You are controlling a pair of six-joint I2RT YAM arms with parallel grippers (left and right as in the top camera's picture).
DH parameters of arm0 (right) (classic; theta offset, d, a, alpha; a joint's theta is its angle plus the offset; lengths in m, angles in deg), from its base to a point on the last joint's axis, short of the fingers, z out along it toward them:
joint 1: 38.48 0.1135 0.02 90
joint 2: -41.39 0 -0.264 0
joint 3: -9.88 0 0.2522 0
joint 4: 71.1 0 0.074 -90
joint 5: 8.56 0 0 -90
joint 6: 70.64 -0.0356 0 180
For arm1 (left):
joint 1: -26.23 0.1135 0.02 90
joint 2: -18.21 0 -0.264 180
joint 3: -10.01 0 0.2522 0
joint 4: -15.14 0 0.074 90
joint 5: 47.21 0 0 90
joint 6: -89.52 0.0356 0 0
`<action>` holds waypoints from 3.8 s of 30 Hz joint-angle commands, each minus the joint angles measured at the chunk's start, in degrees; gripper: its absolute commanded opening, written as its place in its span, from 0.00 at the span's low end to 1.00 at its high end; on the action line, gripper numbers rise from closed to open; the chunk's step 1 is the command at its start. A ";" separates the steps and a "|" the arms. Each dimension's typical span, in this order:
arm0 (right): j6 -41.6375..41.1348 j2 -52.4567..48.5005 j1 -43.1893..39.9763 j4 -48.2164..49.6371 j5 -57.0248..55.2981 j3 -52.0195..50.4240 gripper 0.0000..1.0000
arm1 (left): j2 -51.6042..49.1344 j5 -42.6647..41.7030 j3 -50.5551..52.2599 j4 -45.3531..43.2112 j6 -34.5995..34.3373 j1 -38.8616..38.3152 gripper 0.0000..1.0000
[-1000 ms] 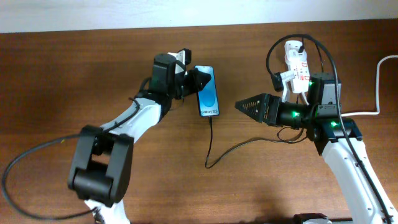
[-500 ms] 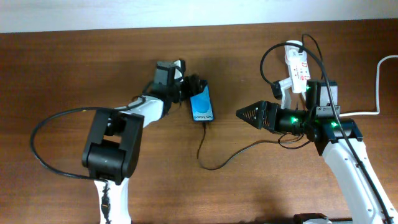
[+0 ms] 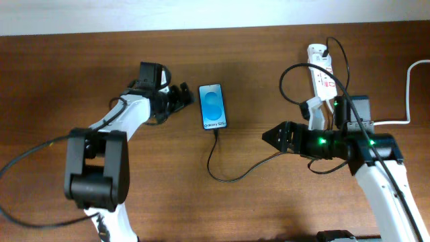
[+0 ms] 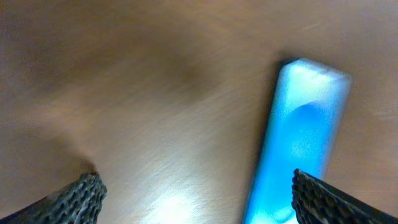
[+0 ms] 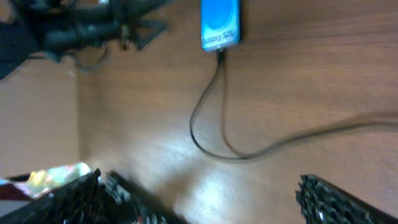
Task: Plug charger to phone and switch on socket
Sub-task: 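Retract the left gripper and move the right gripper toward the power strip, then position the right gripper over the orange switch beside the charger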
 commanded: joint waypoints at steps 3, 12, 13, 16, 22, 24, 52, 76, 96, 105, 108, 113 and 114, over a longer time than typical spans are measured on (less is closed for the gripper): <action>2.19 7.19 -0.15 -8.59 -8.90 10.10 0.98 | 21.00 8.00 2.25 9.25 9.49 0.20 0.99; 2.21 13.68 -0.15 -18.45 -20.20 10.82 0.98 | 52.37 13.22 4.35 24.90 18.27 -13.31 0.99; 2.21 13.90 -0.17 -18.88 -20.98 10.82 0.98 | 55.74 13.31 5.95 25.70 18.43 -14.27 0.99; 2.21 14.05 -0.15 -19.85 -20.96 10.82 0.99 | 71.43 13.09 15.32 26.67 18.43 -15.93 0.99; 2.19 13.99 -0.17 -20.06 -24.11 10.80 0.98 | 88.89 15.30 21.46 27.19 18.43 -15.93 0.99; 1.86 13.97 -0.17 -20.00 -31.74 10.80 0.91 | 88.83 15.26 21.46 28.30 18.43 -15.93 0.99; 3.91 -60.19 -14.16 7.39 -26.08 55.04 0.04 | 88.83 15.08 21.46 50.75 18.40 -15.93 0.99; 4.57 -68.61 -13.60 14.53 -34.38 54.82 0.04 | 88.83 15.08 21.46 50.75 18.40 -15.93 0.99; 10.08 -71.60 -11.72 17.14 -36.37 54.47 0.04 | 88.83 15.08 21.46 50.73 18.40 -15.93 0.99; 11.67 -71.63 -10.86 16.02 -35.47 54.45 0.04 | 88.83 15.08 21.46 50.75 18.40 -15.93 0.99; 12.35 -71.93 -10.03 14.91 -35.47 54.38 0.04 | 88.83 15.08 21.46 50.75 18.43 -15.93 0.99; 12.72 -71.93 -8.98 13.92 -35.47 53.90 0.04 | 88.83 15.08 21.46 50.75 18.43 -15.93 0.99; 12.72 -71.93 -8.74 13.60 -35.47 53.90 0.04 | 88.83 15.08 21.46 50.75 18.40 -15.93 0.99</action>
